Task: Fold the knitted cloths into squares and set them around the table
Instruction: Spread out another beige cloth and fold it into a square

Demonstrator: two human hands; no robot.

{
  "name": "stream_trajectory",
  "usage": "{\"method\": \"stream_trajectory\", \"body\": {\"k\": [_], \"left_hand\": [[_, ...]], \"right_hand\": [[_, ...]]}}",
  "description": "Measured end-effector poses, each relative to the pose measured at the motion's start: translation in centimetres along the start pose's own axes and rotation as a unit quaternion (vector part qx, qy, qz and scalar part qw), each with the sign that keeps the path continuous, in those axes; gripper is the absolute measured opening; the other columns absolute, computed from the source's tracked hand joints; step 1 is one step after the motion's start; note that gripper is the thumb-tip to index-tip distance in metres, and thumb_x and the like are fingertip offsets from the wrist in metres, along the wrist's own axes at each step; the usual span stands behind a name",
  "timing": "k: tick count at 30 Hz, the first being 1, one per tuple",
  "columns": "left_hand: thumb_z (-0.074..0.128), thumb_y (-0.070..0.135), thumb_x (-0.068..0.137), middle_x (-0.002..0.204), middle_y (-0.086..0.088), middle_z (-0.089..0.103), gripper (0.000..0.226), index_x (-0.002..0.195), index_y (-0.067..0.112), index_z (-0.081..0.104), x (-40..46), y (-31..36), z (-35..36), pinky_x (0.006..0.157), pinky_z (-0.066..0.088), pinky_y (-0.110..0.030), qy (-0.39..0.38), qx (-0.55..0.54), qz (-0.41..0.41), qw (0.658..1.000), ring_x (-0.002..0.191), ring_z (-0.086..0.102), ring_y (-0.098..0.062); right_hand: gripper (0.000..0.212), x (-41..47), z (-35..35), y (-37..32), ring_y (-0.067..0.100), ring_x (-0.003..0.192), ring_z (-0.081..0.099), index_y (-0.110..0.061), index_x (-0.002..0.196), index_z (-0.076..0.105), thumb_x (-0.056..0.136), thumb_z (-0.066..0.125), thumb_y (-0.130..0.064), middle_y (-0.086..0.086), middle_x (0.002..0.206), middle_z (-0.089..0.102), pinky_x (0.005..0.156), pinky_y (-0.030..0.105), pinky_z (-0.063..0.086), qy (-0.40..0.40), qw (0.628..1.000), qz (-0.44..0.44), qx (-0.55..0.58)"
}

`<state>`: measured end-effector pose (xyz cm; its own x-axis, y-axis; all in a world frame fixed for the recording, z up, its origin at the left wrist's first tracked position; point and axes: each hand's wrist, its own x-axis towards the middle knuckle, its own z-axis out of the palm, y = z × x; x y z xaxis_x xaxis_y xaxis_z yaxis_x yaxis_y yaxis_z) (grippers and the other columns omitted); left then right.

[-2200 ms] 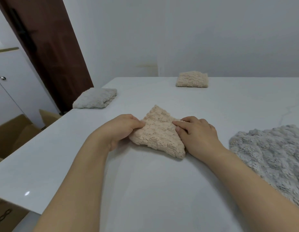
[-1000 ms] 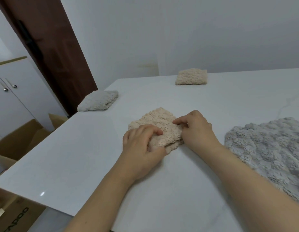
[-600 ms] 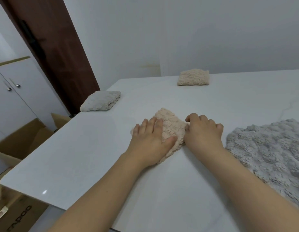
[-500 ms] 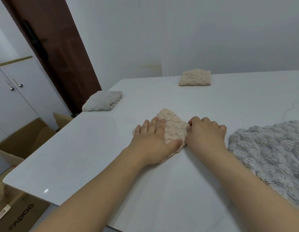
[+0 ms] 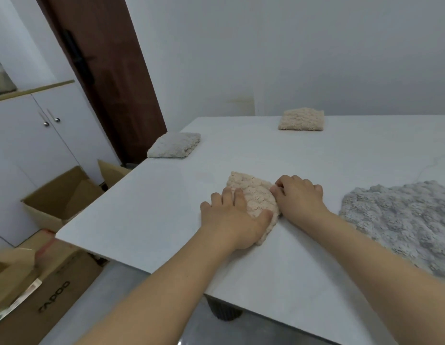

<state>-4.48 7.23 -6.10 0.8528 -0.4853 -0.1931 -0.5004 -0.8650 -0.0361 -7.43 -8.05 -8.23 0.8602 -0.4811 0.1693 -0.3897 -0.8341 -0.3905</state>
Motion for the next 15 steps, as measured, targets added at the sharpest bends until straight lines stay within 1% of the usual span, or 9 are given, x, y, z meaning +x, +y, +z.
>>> {"method": "stream_trajectory", "body": {"k": [2,4,7,9,11,12,13,15], "left_hand": [[0.014,0.079,0.088,0.164,-0.006,0.007,0.093,0.159,0.019,0.002,-1.5,-0.1,-0.3,0.111,0.022,-0.047,-0.014,-0.005,-0.009,1.000,0.144,0.014,-0.032],[0.017,0.076,0.090,0.161,-0.007,0.013,0.087,0.157,0.021,0.012,-2.8,-0.5,-0.8,0.111,0.024,-0.047,-0.028,-0.040,-0.013,0.999,0.142,0.016,-0.033],[0.020,0.063,0.097,0.148,-0.008,0.025,0.066,0.148,0.023,0.030,-4.6,-1.5,-1.0,0.110,0.028,-0.047,-0.037,-0.125,0.004,0.991,0.134,0.023,-0.032],[0.023,0.053,0.100,0.137,-0.006,0.031,0.050,0.138,0.025,0.038,-5.9,-2.1,-0.6,0.108,0.032,-0.045,-0.028,-0.165,0.025,0.986,0.126,0.028,-0.028],[0.025,0.048,0.102,0.133,-0.004,0.034,0.042,0.134,0.026,0.041,-6.9,-2.3,0.0,0.104,0.034,-0.042,-0.005,-0.166,0.044,0.985,0.121,0.031,-0.026],[0.025,0.047,0.103,0.132,-0.003,0.034,0.041,0.134,0.025,0.041,-7.4,-2.2,0.4,0.102,0.034,-0.041,0.005,-0.157,0.053,0.986,0.120,0.031,-0.026],[0.025,0.046,0.103,0.132,-0.004,0.034,0.041,0.134,0.025,0.040,-7.7,-2.0,0.6,0.100,0.034,-0.040,0.014,-0.150,0.058,0.987,0.120,0.031,-0.026],[0.025,0.045,0.103,0.131,-0.004,0.034,0.041,0.134,0.023,0.040,-8.4,-1.5,1.2,0.100,0.035,-0.040,0.026,-0.147,0.063,0.987,0.118,0.031,-0.026]], "right_hand": [[0.031,-0.4,-0.5,-0.4,0.027,0.106,0.052,-0.019,0.113,0.057,0.100,0.036,-0.037,0.004,0.112,0.059,0.092,0.040,0.035,-0.040,0.999,-0.010,-0.008],[0.032,-1.0,-1.1,-0.7,0.029,0.105,0.052,-0.017,0.115,0.057,0.100,0.037,-0.037,0.007,0.114,0.056,0.092,0.041,0.042,-0.081,0.996,-0.023,-0.012],[0.029,-2.3,-2.2,-0.8,0.029,0.105,0.050,-0.015,0.114,0.055,0.101,0.038,-0.035,0.008,0.115,0.050,0.091,0.039,0.044,-0.135,0.990,-0.036,-0.011],[0.019,-3.3,-2.9,-0.6,0.026,0.100,0.053,-0.017,0.106,0.054,0.101,0.039,-0.029,0.007,0.112,0.052,0.083,0.034,0.044,-0.155,0.987,-0.046,-0.012],[0.011,-4.3,-3.5,-0.4,0.023,0.094,0.055,-0.020,0.098,0.052,0.099,0.040,-0.021,0.005,0.108,0.055,0.075,0.030,0.042,-0.164,0.985,-0.053,-0.015],[0.011,-4.8,-3.8,-0.4,0.022,0.093,0.055,-0.020,0.097,0.052,0.098,0.041,-0.018,0.005,0.108,0.055,0.074,0.029,0.042,-0.165,0.985,-0.056,-0.023],[0.012,-5.3,-4.0,-0.3,0.023,0.094,0.055,-0.019,0.098,0.052,0.097,0.040,-0.016,0.005,0.109,0.055,0.075,0.030,0.043,-0.164,0.984,-0.057,-0.033],[0.017,-6.2,-4.3,-0.3,0.025,0.099,0.054,-0.016,0.107,0.053,0.096,0.040,-0.015,0.007,0.112,0.054,0.082,0.034,0.046,-0.160,0.983,-0.059,-0.072]]}}
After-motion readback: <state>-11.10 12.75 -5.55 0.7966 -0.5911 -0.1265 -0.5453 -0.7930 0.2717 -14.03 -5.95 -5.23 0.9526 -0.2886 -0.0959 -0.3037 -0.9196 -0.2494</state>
